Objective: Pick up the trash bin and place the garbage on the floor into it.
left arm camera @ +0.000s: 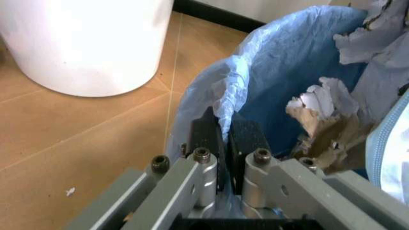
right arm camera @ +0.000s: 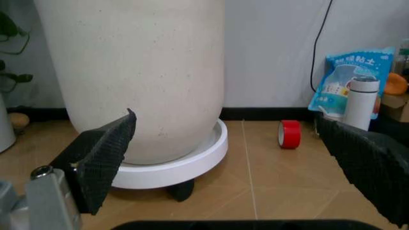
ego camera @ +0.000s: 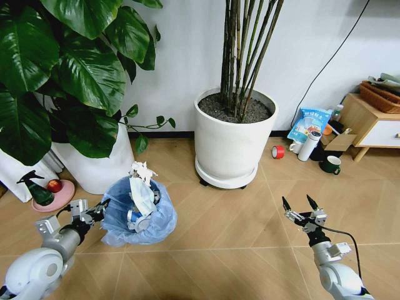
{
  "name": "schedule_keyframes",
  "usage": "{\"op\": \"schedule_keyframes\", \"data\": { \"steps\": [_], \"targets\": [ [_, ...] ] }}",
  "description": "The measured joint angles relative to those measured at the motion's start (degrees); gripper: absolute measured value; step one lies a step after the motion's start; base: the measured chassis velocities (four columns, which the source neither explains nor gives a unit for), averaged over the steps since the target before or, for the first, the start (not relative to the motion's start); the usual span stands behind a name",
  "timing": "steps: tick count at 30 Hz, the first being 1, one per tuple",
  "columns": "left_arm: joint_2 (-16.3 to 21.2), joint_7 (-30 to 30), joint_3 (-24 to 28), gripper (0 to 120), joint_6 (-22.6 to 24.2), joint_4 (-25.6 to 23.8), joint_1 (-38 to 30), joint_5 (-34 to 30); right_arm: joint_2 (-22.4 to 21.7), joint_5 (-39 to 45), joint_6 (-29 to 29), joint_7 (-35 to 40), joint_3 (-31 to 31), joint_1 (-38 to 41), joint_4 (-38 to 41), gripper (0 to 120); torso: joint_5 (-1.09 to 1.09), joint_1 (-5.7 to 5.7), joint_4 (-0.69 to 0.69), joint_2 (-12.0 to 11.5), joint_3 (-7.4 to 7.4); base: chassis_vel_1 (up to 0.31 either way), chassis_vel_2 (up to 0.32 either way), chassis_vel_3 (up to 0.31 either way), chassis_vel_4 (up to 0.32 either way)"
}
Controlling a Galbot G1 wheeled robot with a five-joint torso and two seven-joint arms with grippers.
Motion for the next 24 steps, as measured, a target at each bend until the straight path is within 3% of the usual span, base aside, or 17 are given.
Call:
{"op": "schedule_keyframes", "data": {
  "steps": [24],
  "targets": [
    [1.22,-0.27,0.81,0,-0.01,0.09,-0.83,-0.48,0.61,-0.65,0.45,-1.23,2.17,-1.71,0.08,100,0.0,0.0,0.0,0.0,0.0,0.022,-0.025,-0.027,0.024]
  ]
}}
